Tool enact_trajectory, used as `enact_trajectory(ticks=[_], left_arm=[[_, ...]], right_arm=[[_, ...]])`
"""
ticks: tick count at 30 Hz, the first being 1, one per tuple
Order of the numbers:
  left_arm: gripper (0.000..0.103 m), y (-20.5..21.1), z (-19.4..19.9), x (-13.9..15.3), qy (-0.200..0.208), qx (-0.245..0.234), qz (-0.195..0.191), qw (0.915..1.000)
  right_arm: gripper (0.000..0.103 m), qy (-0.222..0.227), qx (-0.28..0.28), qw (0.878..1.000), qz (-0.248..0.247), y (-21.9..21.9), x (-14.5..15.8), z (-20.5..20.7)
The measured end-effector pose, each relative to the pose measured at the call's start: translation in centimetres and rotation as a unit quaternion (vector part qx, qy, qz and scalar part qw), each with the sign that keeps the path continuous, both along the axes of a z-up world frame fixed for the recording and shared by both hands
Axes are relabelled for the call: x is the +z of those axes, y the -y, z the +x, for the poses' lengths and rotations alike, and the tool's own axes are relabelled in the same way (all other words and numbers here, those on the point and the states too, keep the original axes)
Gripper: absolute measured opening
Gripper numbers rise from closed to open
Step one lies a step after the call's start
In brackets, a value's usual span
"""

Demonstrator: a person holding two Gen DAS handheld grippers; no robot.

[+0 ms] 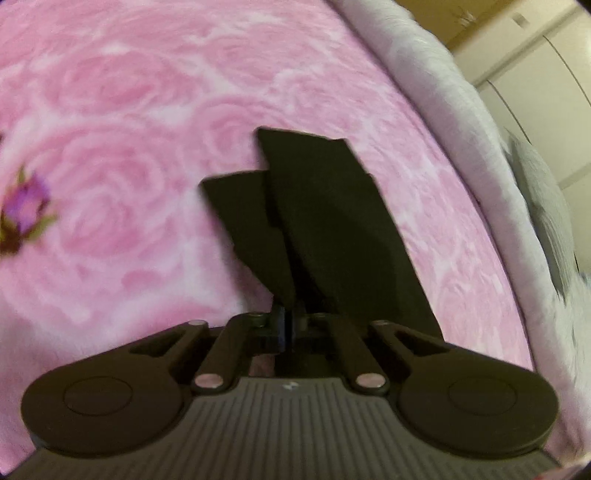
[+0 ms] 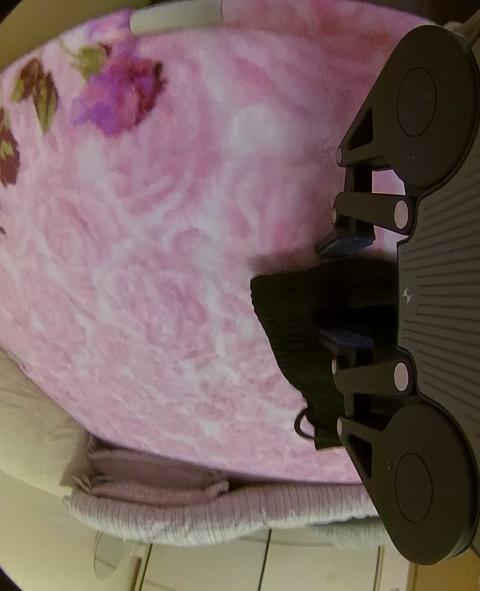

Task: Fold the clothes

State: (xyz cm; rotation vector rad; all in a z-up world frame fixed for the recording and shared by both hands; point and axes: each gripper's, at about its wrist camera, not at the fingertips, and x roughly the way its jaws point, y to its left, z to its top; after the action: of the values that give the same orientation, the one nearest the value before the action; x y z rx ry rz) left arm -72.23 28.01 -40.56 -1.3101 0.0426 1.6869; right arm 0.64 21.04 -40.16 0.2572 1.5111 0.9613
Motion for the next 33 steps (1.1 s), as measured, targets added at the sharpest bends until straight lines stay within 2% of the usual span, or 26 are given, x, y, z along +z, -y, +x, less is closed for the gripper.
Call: enact_trajectory(ticks=[1,3,5,7,8,10,11,14,15,18,21,22,24,25,27,28,30,33], left_arm=[[0.000,0.4,0.0,1.1,-0.013,-0.017,0.015,0.9997],[0.000,2.1,-0.3,4.3,-0.026,-0.041,0.051,0.9975],[0.000,4.3,-1.0,7.8,-0.035,-0.055,0.084,0.9944],[0.000,7.6,-2.6,10.6,-0.066,-0.043,0.093,0.9925],[0.000,9.3,-3.6,11.1,-0.083,-0.033,0.084,0.9924],[0.000,11.9,-5.4,10.3,-0.105,-0.018,0.044,0.9933],[0.000,12.8,-5.9,8.8,-0.113,-0.020,0.014,0.9933],[0.001,15.3,-7.2,4.4,-0.134,-0.026,-0.068,0.9883],[0.001,15.6,-7.1,3.6,-0.138,-0.029,-0.075,0.9871],[0.000,16.1,-6.4,4.4,-0.145,-0.034,-0.027,0.9885],[0.001,16.5,-6.3,5.9,-0.167,-0.049,0.010,0.9846],[0.001,16.6,-6.3,5.8,-0.173,-0.051,0.006,0.9836],[0.003,17.1,-6.5,4.2,-0.169,-0.048,-0.037,0.9837],[0.004,17.3,-6.6,3.5,-0.167,-0.046,-0.061,0.9830],[0.007,17.6,-6.5,3.2,-0.170,-0.042,-0.082,0.9811],[0.009,17.8,-6.6,3.7,-0.166,-0.036,-0.075,0.9827],[0.021,18.2,-6.9,4.8,-0.156,-0.011,-0.068,0.9853],[0.021,18.1,-8.0,5.8,-0.130,0.036,-0.055,0.9892]], right_arm=[[0.010,0.001,0.008,1.000,0.001,-0.1,0.2,0.0],[0.006,0.015,0.032,0.999,0.006,-0.4,1.2,-0.1],[0.005,0.023,0.049,0.998,0.036,-0.1,3.0,0.0],[0.004,0.022,0.061,0.996,0.059,0.7,4.8,0.0],[0.004,0.023,0.069,0.995,0.063,1.2,5.5,0.0],[0.004,0.026,0.092,0.994,0.049,2.3,6.0,-0.4],[0.004,0.030,0.104,0.994,0.034,2.9,5.7,-0.7],[0.004,0.047,0.132,0.990,-0.035,4.0,3.3,-1.5],[0.004,0.049,0.132,0.989,-0.055,4.4,2.4,-1.7],[0.004,0.057,0.126,0.989,-0.052,4.9,2.4,-2.0],[0.004,0.075,0.148,0.985,-0.039,5.1,3.7,-2.0],[0.004,0.078,0.153,0.984,-0.044,5.4,3.8,-1.8],[0.004,0.095,0.154,0.981,-0.072,5.8,3.5,-1.8],[0.005,0.108,0.151,0.978,-0.096,5.8,3.3,-1.8],[0.005,0.131,0.146,0.971,-0.139,5.8,3.3,-1.5],[0.005,0.137,0.146,0.969,-0.145,5.8,3.6,-1.4],[0.005,0.149,0.146,0.965,-0.158,5.7,4.3,-1.1],[0.005,0.164,0.162,0.964,-0.130,4.9,5.8,-1.7]])
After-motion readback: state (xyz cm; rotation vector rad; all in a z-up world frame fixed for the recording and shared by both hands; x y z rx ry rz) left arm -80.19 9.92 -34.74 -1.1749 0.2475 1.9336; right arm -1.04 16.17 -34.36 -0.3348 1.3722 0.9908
